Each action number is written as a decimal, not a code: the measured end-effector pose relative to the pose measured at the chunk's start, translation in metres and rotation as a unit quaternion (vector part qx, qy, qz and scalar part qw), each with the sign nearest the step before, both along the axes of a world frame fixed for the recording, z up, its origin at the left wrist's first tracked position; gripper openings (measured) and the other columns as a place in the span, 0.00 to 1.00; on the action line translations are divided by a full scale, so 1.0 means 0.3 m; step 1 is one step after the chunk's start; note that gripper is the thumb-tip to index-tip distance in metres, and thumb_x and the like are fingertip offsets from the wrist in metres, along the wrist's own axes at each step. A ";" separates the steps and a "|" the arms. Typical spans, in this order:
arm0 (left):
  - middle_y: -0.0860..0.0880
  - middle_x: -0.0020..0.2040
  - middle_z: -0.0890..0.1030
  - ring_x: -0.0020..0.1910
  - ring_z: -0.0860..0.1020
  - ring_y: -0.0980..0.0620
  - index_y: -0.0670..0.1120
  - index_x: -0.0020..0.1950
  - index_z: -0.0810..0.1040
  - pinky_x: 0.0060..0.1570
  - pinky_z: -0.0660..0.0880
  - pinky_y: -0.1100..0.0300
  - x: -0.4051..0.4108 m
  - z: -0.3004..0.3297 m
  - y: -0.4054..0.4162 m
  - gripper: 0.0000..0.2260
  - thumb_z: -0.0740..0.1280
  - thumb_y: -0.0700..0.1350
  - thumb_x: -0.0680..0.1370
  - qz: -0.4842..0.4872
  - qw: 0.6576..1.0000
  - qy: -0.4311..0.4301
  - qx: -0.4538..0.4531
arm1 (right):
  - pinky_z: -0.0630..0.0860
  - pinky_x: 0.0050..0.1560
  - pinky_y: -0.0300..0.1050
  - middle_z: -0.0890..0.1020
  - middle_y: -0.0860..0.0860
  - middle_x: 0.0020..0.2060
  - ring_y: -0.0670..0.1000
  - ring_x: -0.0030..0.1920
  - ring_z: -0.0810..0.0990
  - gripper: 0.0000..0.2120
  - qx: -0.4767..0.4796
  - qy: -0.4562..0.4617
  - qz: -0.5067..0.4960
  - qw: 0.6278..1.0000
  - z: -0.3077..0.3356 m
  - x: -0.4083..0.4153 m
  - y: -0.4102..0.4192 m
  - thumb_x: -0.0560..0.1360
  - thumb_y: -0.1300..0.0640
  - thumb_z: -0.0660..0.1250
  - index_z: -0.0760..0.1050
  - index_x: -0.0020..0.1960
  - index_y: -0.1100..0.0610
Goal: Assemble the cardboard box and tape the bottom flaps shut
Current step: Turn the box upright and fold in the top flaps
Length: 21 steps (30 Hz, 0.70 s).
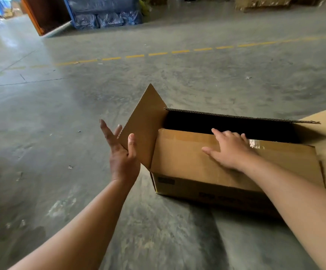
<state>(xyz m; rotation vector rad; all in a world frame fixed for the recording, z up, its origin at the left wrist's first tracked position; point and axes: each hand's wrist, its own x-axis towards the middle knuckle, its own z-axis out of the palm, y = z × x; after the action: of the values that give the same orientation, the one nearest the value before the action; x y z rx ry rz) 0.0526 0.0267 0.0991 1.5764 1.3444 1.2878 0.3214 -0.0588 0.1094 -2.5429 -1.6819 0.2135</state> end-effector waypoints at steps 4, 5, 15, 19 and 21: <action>0.52 0.65 0.80 0.55 0.80 0.64 0.54 0.80 0.61 0.51 0.74 0.70 -0.009 0.066 0.053 0.23 0.59 0.51 0.85 0.003 1.000 -0.017 -0.005 | 0.64 0.65 0.55 0.74 0.55 0.63 0.58 0.63 0.70 0.34 0.073 -0.073 0.041 0.994 0.102 -0.033 -0.076 0.74 0.35 0.60 0.61 0.75 0.49; 0.52 0.65 0.81 0.59 0.80 0.59 0.53 0.77 0.68 0.55 0.75 0.67 -0.005 0.084 0.064 0.20 0.59 0.52 0.85 -0.004 1.000 -0.004 -0.012 | 0.67 0.62 0.54 0.75 0.54 0.60 0.57 0.61 0.71 0.32 0.084 -0.083 0.059 0.991 0.135 -0.043 -0.102 0.74 0.37 0.62 0.63 0.74 0.49; 0.49 0.52 0.86 0.47 0.84 0.49 0.54 0.65 0.77 0.45 0.81 0.53 0.071 0.243 0.092 0.14 0.55 0.54 0.86 -0.244 0.941 0.017 -0.232 | 0.69 0.63 0.37 0.77 0.34 0.60 0.35 0.58 0.74 0.29 -0.151 0.165 0.164 0.961 0.334 -0.164 -0.301 0.71 0.29 0.52 0.72 0.67 0.39; 0.39 0.61 0.81 0.55 0.81 0.39 0.54 0.61 0.76 0.60 0.76 0.39 0.091 0.238 0.074 0.12 0.53 0.51 0.87 -0.272 0.930 0.030 -0.246 | 0.54 0.74 0.43 0.69 0.42 0.70 0.44 0.70 0.66 0.40 -0.234 0.247 0.096 0.936 0.297 -0.185 -0.307 0.68 0.27 0.43 0.68 0.72 0.45; 0.41 0.60 0.82 0.55 0.83 0.41 0.52 0.64 0.76 0.56 0.80 0.45 0.103 0.236 0.066 0.14 0.52 0.49 0.87 -0.262 0.936 0.007 -0.236 | 0.50 0.75 0.44 0.62 0.42 0.74 0.45 0.74 0.60 0.46 -0.270 0.238 0.101 0.927 0.289 -0.193 -0.298 0.64 0.22 0.42 0.61 0.75 0.43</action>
<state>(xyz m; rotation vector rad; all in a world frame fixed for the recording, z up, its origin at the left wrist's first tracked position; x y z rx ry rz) 0.0835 0.0465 0.1698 1.4562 1.0342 0.5751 0.2634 -0.1481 0.1962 -2.3235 -1.8465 1.3590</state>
